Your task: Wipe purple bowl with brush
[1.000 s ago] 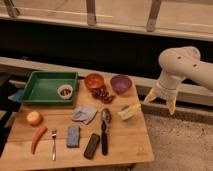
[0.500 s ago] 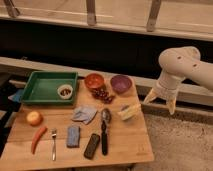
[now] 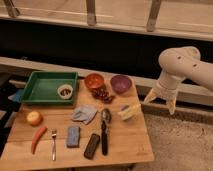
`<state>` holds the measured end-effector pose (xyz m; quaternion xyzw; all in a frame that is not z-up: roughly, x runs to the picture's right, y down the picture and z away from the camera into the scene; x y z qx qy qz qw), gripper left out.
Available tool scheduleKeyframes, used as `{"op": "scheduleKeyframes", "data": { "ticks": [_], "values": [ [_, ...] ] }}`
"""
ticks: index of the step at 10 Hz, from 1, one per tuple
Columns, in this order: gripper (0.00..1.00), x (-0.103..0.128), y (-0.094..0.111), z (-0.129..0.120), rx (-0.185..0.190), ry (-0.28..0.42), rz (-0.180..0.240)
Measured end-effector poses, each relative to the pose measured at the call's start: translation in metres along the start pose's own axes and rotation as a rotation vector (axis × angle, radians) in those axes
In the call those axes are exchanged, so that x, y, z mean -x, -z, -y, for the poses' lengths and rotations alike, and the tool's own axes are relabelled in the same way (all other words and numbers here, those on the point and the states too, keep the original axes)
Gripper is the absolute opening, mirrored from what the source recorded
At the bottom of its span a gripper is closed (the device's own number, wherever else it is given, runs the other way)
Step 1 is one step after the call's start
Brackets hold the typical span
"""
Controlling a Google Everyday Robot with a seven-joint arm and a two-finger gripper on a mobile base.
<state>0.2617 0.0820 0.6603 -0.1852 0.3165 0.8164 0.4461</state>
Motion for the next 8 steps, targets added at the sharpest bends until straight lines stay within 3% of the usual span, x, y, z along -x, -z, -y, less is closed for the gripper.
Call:
{"op": "scheduleKeyframes", "data": {
  "ticks": [6, 8],
  "values": [
    [0.75, -0.0006, -0.0003, -0.0003, 0.001, 0.003, 0.001],
    [0.75, -0.005, -0.002, -0.0071, 0.006, 0.047, 0.014]
  ]
}}
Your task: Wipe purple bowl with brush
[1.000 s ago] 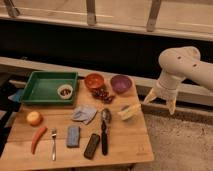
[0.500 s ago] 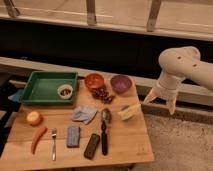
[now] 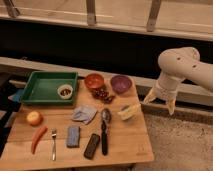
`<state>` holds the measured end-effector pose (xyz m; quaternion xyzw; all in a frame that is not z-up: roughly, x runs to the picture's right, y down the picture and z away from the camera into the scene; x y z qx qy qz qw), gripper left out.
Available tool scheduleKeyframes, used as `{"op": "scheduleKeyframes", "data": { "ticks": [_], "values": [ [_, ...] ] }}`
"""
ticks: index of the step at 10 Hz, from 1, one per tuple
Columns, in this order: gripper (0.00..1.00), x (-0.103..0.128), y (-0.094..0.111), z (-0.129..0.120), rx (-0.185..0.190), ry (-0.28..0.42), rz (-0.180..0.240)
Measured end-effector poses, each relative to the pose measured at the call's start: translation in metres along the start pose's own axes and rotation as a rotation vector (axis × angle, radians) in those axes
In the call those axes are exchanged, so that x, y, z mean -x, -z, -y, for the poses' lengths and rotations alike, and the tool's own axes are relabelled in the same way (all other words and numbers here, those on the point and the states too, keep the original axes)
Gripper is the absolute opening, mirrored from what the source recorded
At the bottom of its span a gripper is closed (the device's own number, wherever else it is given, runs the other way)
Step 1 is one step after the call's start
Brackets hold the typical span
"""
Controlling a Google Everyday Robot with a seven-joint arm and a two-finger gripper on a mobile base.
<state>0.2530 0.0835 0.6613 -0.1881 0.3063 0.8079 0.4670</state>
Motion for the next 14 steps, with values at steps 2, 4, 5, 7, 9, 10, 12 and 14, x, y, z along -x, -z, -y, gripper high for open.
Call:
{"op": "scheduleKeyframes", "data": {
  "ticks": [2, 4, 5, 7, 9, 10, 12, 14],
  "values": [
    [0.75, -0.008, -0.003, -0.028, 0.017, 0.071, 0.005],
    [0.75, -0.02, -0.008, -0.05, 0.027, 0.135, 0.001],
    [0.75, -0.025, -0.009, -0.064, 0.035, 0.167, 0.0],
    [0.75, -0.039, -0.01, -0.1, 0.084, 0.23, 0.001],
    [0.75, -0.053, -0.008, -0.127, 0.192, 0.254, -0.004],
    [0.75, -0.061, -0.007, -0.142, 0.243, 0.27, -0.007],
    [0.75, -0.076, -0.007, -0.172, 0.36, 0.296, -0.022],
    [0.75, -0.08, -0.007, -0.179, 0.42, 0.3, -0.035]
  ]
}}
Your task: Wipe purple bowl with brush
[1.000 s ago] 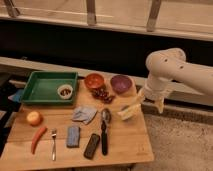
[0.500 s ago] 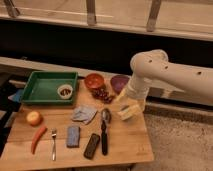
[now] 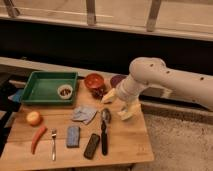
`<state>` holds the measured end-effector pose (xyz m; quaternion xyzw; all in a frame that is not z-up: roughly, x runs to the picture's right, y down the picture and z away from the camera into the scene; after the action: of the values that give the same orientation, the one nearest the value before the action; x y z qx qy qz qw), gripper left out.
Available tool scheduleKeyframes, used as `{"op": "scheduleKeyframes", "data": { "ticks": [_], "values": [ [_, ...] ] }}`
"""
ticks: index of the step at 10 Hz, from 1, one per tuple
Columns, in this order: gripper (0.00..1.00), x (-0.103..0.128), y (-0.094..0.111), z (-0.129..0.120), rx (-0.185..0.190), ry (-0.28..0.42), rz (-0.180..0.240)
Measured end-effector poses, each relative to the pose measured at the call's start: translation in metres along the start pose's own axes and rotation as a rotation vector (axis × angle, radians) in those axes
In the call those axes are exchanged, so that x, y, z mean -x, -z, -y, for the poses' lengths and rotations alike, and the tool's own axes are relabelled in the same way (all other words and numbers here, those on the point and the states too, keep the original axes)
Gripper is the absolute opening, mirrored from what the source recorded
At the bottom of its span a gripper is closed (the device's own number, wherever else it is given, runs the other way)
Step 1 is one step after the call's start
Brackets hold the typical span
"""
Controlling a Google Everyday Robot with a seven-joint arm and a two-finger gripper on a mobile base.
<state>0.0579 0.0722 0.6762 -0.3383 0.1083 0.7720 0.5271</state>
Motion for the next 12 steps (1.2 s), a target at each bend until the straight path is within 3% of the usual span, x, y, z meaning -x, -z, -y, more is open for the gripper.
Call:
{"op": "scheduleKeyframes", "data": {
  "ticks": [3, 6, 8, 10, 12],
  "values": [
    [0.75, -0.001, 0.0, 0.0, -0.004, 0.003, -0.002],
    [0.75, -0.005, -0.025, -0.01, -0.067, 0.071, -0.035],
    [0.75, -0.011, -0.053, -0.02, -0.161, 0.127, -0.046],
    [0.75, -0.015, -0.064, -0.021, -0.226, 0.156, -0.042],
    [0.75, -0.023, -0.082, -0.025, -0.339, 0.197, -0.028]
  ]
}}
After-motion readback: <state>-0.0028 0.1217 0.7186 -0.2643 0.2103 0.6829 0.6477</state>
